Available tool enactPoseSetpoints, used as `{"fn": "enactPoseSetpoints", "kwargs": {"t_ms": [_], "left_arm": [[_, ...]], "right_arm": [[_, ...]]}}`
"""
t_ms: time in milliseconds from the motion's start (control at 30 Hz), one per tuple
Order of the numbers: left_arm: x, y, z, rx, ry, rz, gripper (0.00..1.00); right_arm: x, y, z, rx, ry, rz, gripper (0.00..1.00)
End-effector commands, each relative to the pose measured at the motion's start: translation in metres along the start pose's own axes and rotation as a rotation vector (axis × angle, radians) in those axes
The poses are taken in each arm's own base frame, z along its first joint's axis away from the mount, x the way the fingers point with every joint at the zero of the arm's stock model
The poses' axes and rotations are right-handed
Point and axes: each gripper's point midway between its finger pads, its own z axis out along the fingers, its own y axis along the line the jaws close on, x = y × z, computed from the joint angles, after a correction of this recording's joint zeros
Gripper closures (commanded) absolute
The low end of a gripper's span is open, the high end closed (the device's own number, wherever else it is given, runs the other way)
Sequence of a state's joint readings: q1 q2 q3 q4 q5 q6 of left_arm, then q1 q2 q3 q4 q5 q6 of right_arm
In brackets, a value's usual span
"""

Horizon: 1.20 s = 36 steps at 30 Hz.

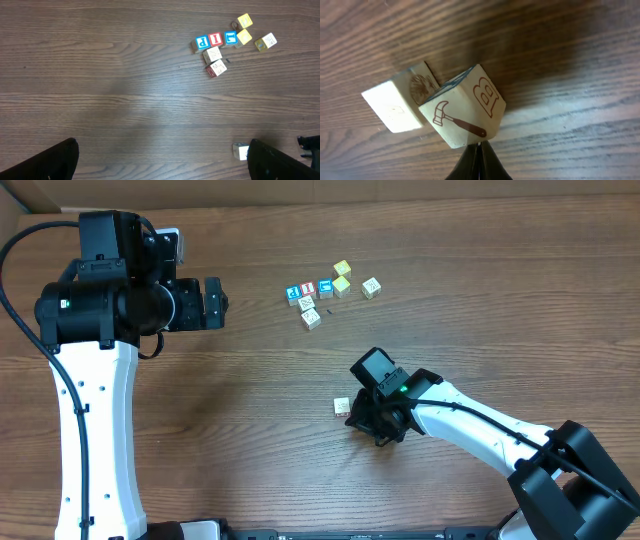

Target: Flip 3 blocks

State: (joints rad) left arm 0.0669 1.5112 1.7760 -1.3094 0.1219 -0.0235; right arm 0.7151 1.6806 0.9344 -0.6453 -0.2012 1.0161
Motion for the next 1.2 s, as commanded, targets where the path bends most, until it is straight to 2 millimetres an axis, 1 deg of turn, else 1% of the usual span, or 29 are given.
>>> {"fn": "enactPoseSetpoints", "kwargs": {"t_ms": [0,233,533,600,667,700,767,867,900,1000,1067,1167], "left_arm": [[-0.007,-0.001,-0.006,-0.001,-0.028,-0.006,0.00],[-0.007,-0.001,-0.006,-0.001,-0.028,-0.007,0.00],[-0.007,-0.001,-0.006,-0.001,-0.028,-0.006,0.00],[-0.007,-0.001,-0.006,-0.001,-0.028,-0.006,0.00],[-0.007,-0.001,-0.006,-0.001,-0.028,-0.006,0.00],[-0.007,-0.001,-0.006,-0.001,-0.028,-0.007,0.00],[-0.007,-0.001,-0.006,-0.001,-0.028,-0.006,0.00],[-0.007,-0.001,-0.006,-0.001,-0.028,-0.006,0.00],[-0.007,-0.001,-0.006,-0.001,-0.028,-0.007,0.00],[-0.007,-0.001,-0.006,-0.001,-0.028,-0.006,0.00],[-0.007,-0.001,-0.006,-0.001,-0.028,-0.006,0.00],[-0.007,-0.001,-0.006,-0.001,-0.028,-0.006,0.00]], "right_arm": [[-0.003,-0.002,0.003,0.010,-0.023,0.001,0.96],[-0.010,0.004,0.002,-0.011,-0.054,-0.006,0.96],[-0.012,0.009,0.002,-0.031,-0.065,-0.018,0.96],[-0.012,0.009,0.002,-0.032,-0.064,-0.018,0.96],[-0.007,0.010,0.002,-0.039,-0.038,-0.019,0.96],[-0.003,0.014,0.001,-0.059,-0.012,-0.040,0.96],[-0.002,0.025,-0.005,-0.101,0.009,-0.093,0.96],[-0.002,0.046,-0.022,-0.182,0.034,-0.167,0.96],[-0.004,0.052,-0.029,-0.199,0.032,-0.184,0.96],[-0.016,0.058,-0.043,-0.201,-0.001,-0.216,0.96],[-0.028,0.053,-0.046,-0.177,-0.042,-0.201,0.96],[-0.056,0.036,-0.047,-0.103,-0.150,-0.154,0.96]]}}
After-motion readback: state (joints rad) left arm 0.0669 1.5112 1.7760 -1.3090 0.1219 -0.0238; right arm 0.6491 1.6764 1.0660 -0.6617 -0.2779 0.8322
